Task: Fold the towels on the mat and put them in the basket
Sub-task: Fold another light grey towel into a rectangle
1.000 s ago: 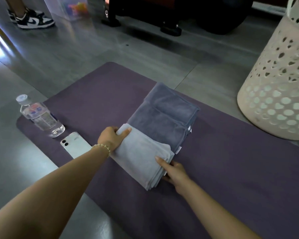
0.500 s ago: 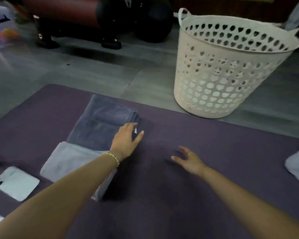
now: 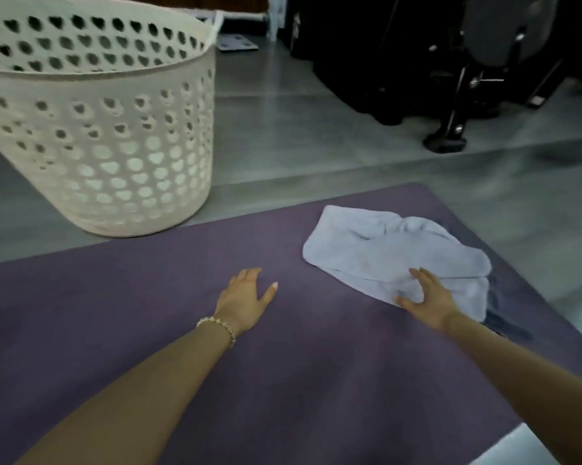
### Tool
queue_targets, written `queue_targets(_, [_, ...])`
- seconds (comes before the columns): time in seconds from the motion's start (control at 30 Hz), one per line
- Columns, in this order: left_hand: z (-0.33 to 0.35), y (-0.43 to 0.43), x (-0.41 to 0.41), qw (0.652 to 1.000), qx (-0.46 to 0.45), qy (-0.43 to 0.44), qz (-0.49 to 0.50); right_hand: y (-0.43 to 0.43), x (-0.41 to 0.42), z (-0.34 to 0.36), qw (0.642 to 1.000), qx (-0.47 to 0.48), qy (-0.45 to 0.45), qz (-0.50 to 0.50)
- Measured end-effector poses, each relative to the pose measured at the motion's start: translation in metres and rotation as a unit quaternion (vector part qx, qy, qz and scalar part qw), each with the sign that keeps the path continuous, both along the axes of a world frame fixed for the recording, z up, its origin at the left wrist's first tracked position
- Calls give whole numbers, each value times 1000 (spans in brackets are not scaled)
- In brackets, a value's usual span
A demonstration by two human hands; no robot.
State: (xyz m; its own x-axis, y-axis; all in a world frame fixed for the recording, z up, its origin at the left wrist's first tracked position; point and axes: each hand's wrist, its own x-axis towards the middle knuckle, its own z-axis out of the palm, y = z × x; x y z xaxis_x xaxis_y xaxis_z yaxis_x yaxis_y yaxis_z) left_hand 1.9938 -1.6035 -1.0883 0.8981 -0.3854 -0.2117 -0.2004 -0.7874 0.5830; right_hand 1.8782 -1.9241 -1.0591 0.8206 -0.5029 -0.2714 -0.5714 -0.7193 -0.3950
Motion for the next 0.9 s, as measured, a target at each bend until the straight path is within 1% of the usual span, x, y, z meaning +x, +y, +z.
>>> queue_targets(0.07, [-7, -42, 5, 999, -26, 17, -27, -30, -14, -9, 1000, 2, 3, -21])
queue_targets(0.13, [-16, -79, 13, 997, -54, 55, -18, -52, -21, -17, 999, 6, 14, -28])
queue_targets(0.23, [-32, -124, 26, 986, -91, 130, 60, -75, -27, -33, 999, 45, 3, -26])
queue_targets(0.3, [-44, -146, 35, 977, -84, 156, 116, -82, -29, -44, 997, 71, -11, -23])
queue_targets(0.33, [-48, -154, 39, 974, -74, 160, 143, -84, -29, -49, 997, 70, -16, -22])
queue_targets(0.4, [-53, -162, 45, 967, -63, 157, 190, -85, -27, -57, 999, 39, -23, -20])
queue_targets(0.47, [-60, -163, 53, 962, -98, 134, 215, -81, -23, -59, 999, 14, -46, -20])
queue_targets(0.53, [-66, -163, 59, 965, -122, 118, 200, -74, -16, -53, 996, 17, -87, -11])
queue_targets(0.6, [-70, -166, 67, 967, -128, 132, 177, -66, -5, -50, 993, 17, -114, 33])
queue_targets(0.67, [-64, -172, 70, 964, -163, 130, 163, -55, 6, -47, 990, 40, -113, 69])
queue_targets(0.77, [-40, -182, 68, 944, -260, 93, 178, -34, 21, -42, 985, 81, -130, 75])
queue_targets(0.8, [-30, -182, 66, 938, -285, 75, 183, -26, 25, -38, 983, 90, -144, 72])
queue_targets(0.87, [-7, -177, 63, 931, -316, 44, 179, -9, 36, -26, 973, 100, -198, 65])
queue_targets(0.9, [5, -172, 62, 929, -327, 34, 169, 1, 42, -19, 964, 121, -231, 53])
